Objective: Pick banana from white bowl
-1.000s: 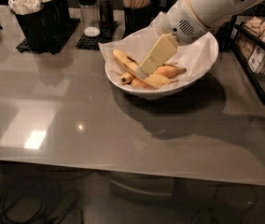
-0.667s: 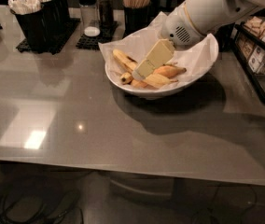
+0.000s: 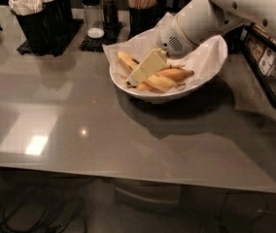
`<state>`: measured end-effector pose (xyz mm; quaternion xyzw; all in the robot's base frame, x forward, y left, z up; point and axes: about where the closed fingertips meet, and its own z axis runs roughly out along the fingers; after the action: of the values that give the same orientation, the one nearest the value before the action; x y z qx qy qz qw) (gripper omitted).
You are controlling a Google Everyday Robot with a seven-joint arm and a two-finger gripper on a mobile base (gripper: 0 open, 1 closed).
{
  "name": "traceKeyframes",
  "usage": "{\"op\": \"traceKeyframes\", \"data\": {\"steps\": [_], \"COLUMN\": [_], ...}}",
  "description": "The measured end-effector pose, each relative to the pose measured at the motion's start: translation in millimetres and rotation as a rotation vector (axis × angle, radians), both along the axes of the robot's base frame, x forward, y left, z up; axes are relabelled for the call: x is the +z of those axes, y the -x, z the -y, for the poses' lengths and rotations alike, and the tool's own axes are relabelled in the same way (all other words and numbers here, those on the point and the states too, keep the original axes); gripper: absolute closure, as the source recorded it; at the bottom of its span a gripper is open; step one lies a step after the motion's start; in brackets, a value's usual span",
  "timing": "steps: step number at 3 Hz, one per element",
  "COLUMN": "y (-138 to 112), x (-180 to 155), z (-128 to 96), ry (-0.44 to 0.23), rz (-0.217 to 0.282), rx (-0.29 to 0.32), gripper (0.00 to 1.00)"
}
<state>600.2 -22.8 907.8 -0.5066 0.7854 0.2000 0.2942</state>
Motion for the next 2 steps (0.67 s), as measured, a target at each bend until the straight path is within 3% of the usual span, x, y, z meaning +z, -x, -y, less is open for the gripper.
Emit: {"op": "traceKeyframes", "data": {"steps": [1, 2], "y": [-1.8, -10.9], "x": [-6.2, -14.5], "z": [-1.3, -4.0], "ry": [-0.013, -0.013], "rz": [-0.014, -0.018], "rx": [-0.014, -0.024], "gripper": [0.42, 0.51]}}
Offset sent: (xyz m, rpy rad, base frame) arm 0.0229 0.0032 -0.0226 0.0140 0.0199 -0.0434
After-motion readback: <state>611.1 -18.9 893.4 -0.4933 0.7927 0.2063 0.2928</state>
